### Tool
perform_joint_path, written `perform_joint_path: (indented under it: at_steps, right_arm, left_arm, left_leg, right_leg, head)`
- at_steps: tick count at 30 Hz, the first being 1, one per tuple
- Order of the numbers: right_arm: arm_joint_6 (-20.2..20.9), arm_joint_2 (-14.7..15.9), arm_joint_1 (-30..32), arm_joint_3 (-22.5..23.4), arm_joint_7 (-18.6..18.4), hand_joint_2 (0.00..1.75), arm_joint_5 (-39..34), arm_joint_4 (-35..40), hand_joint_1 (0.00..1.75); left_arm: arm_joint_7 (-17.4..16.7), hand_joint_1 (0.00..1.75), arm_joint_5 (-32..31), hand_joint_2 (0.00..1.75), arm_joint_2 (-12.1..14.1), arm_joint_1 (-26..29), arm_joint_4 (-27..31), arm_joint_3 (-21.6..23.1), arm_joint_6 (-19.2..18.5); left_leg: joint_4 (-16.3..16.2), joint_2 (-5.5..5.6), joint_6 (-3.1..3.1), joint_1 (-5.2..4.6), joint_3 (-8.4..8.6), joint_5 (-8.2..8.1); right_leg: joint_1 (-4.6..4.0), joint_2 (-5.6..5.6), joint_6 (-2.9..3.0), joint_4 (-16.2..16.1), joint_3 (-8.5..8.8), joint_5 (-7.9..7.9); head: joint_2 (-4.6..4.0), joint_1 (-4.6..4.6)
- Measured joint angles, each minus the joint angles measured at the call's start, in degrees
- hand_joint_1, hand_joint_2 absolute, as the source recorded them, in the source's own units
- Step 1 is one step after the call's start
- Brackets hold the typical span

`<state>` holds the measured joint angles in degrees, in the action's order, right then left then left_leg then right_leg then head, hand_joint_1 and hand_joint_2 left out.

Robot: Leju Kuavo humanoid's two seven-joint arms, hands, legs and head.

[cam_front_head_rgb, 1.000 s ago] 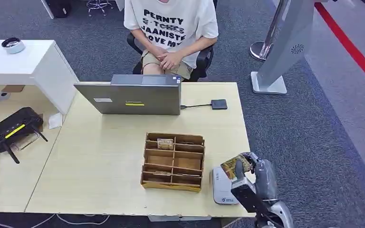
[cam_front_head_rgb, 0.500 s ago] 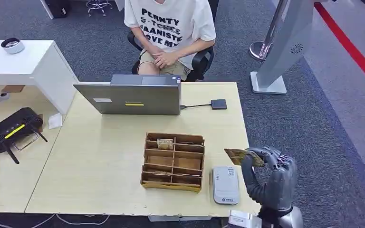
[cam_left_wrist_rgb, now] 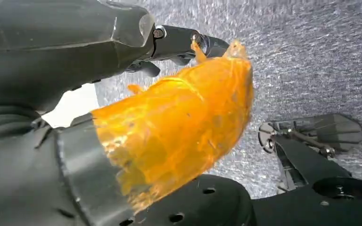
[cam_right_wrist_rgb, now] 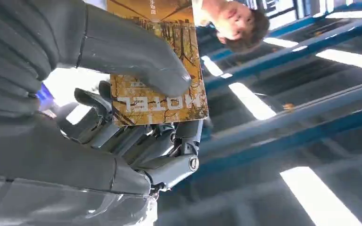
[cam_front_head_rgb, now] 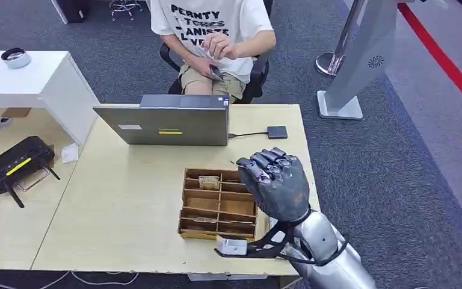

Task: Pass the card to the sensor for recognition and then transmit it.

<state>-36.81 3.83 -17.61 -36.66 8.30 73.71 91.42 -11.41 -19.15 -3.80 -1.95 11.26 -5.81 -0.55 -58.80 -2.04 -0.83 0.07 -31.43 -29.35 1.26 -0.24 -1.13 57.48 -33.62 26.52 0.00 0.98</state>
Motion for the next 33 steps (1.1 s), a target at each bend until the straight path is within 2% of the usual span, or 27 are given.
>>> perform_joint_path:
  at_steps: [7,13,22,23,24,30,33]
  right_arm:
    - [0.6,0.4,-13.6,-6.8,-2.6,1.75,7.8,-12.5,1.75]
    - [0.6,0.4,-23.8,-10.1,-4.5,1.75,12.7,-22.6,1.75]
    - [0.5,0.1,-31.9,-12.0,-8.2,1.75,14.5,-32.3,1.75]
    - [0.5,0.0,-32.3,-12.2,-8.8,1.75,14.5,-32.9,1.15]
    - [0.5,-0.1,-32.6,-12.4,-9.5,1.75,14.5,-33.6,0.00]
    - [1.4,-0.1,-34.1,-13.7,-13.8,1.75,14.5,-36.2,0.00]
    - [1.0,-0.1,-34.1,-14.5,-14.7,1.75,14.5,-36.8,0.00]
  left_arm:
    - [0.0,0.00,-2.9,0.00,0.5,-0.4,0.0,1.8,-0.7]
    - [0.1,0.00,-4.6,0.00,0.7,-0.6,0.0,3.0,-1.1]
    - [-0.1,0.00,-5.7,0.00,0.9,-1.0,0.0,3.6,-1.4]
    - [-0.1,0.00,-5.7,0.00,0.9,-1.0,0.0,3.6,-1.4]
    - [-0.1,0.00,-5.7,0.00,0.9,-1.0,0.0,3.6,-1.6]
    - [0.0,0.00,-5.7,0.00,0.9,-1.0,0.0,3.5,-1.7]
    - [0.0,0.00,-5.7,0.00,0.9,-0.9,0.0,3.5,-1.7]
  left_leg:
    - [0.0,0.02,0.00,0.00,-0.02,0.00]
    - [0.0,0.03,0.00,-0.02,-0.02,0.00]
    - [0.0,0.04,0.00,-0.02,-0.04,0.00]
    - [0.0,0.04,0.00,-0.02,-0.04,0.00]
    - [0.0,0.04,0.00,-0.02,-0.04,0.00]
    - [0.0,0.04,0.00,-0.02,-0.04,0.00]
    - [0.0,0.04,0.00,-0.02,-0.04,0.00]
  right_leg:
    - [0.01,-0.03,0.00,0.0,-0.01,0.00]
    - [0.00,-0.03,-0.01,0.0,-0.02,-0.01]
    - [0.00,-0.04,-0.01,0.0,-0.02,-0.01]
    - [0.00,-0.04,-0.01,0.0,-0.02,-0.01]
    - [0.00,-0.05,-0.01,0.0,-0.02,-0.01]
    - [0.00,-0.05,-0.01,0.0,-0.02,-0.01]
    - [0.00,-0.05,-0.01,0.0,-0.03,-0.01]
  head:
    - [0.00,0.02]
    - [0.00,0.02]
    - [0.00,0.02]
    - [0.00,0.00]
    - [0.00,0.02]
    - [0.00,0.02]
    - [0.00,0.02]
